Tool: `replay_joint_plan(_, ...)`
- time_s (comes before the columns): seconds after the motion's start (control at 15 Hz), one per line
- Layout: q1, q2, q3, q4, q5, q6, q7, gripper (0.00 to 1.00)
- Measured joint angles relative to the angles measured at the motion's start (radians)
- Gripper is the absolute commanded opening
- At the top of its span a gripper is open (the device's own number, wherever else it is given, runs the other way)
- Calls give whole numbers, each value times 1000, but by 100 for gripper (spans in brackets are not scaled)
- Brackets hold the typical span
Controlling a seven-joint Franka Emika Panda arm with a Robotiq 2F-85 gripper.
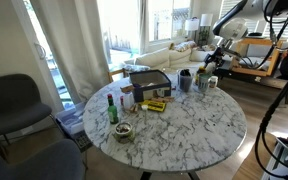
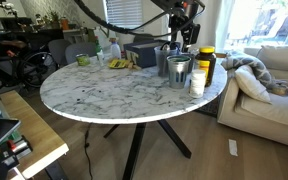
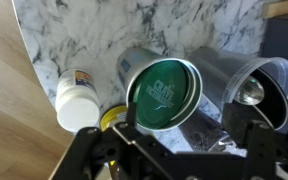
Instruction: Remove the green lid from the silver cup
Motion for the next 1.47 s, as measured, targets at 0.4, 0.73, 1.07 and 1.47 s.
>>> replay_joint_plan(0.4,-3,26,0,4,-1,36,-5,75)
replay_joint_plan(0.73,-8,57,3,24,-1,58,-5,63)
replay_joint_plan(1.07,-13,77,8,40,-2,67,-5,61)
replay_joint_plan(1.47,-15,90,10,52,-6,72,-5,25)
